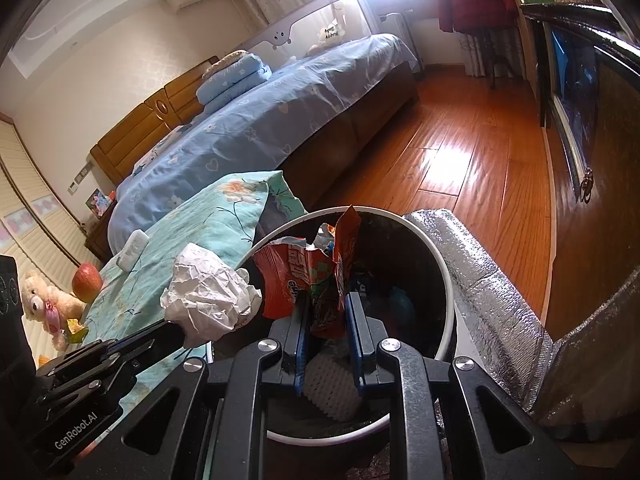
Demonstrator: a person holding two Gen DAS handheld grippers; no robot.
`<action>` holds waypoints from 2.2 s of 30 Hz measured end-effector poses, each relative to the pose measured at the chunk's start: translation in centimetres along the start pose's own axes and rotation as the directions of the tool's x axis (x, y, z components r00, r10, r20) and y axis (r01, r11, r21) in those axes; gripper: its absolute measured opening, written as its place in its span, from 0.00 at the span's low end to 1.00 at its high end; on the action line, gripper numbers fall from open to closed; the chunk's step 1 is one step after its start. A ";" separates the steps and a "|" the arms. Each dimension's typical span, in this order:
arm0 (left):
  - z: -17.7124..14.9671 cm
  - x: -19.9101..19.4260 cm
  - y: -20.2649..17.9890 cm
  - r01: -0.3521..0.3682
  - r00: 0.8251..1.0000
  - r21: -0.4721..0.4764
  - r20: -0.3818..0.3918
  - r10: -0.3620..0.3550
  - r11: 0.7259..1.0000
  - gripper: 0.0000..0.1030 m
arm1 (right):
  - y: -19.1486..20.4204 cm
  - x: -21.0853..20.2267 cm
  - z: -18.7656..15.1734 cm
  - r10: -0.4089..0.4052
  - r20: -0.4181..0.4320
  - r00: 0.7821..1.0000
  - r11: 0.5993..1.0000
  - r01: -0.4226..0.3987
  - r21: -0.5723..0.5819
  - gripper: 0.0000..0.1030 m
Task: Collect trash
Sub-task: 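Carry the tissue and red wrapper over the bin with both grippers, then open both grippers to drop the tissue and red wrapper into the bin, then move both open grippers back over the bed toward the foam block and yellow wrapper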
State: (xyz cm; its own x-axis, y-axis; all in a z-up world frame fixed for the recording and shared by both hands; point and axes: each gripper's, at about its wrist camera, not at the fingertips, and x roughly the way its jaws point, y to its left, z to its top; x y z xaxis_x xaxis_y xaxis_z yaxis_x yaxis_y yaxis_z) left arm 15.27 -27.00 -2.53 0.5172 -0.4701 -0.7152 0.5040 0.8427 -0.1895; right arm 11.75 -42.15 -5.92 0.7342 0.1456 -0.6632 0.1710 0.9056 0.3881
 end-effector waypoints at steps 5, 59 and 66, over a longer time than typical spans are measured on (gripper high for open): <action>0.1 0.1 0.0 0.004 1.000 -0.003 -0.004 -0.004 1.000 0.04 | -0.1 0.1 0.0 -0.001 0.000 1.000 1.000 0.001 0.003 0.17; -13.6 -14.4 22.8 -0.316 0.930 -0.489 0.009 0.367 0.813 0.66 | 19.1 4.3 -6.0 0.201 -0.143 0.969 0.955 -0.226 -0.190 0.94; -13.9 -15.7 25.8 -0.342 0.913 -0.545 0.001 0.408 0.766 0.72 | 22.0 5.4 -5.9 0.222 -0.153 0.963 0.939 -0.253 -0.232 0.94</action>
State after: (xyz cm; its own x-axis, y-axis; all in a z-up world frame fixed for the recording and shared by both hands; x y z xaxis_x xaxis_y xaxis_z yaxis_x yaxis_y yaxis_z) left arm 10.57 5.73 -5.55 0.6782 -0.0855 -0.7299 -0.1680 0.9488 -0.2673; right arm 15.56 -19.12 -4.77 0.6441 0.4022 -0.6506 -0.1775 0.9060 0.3843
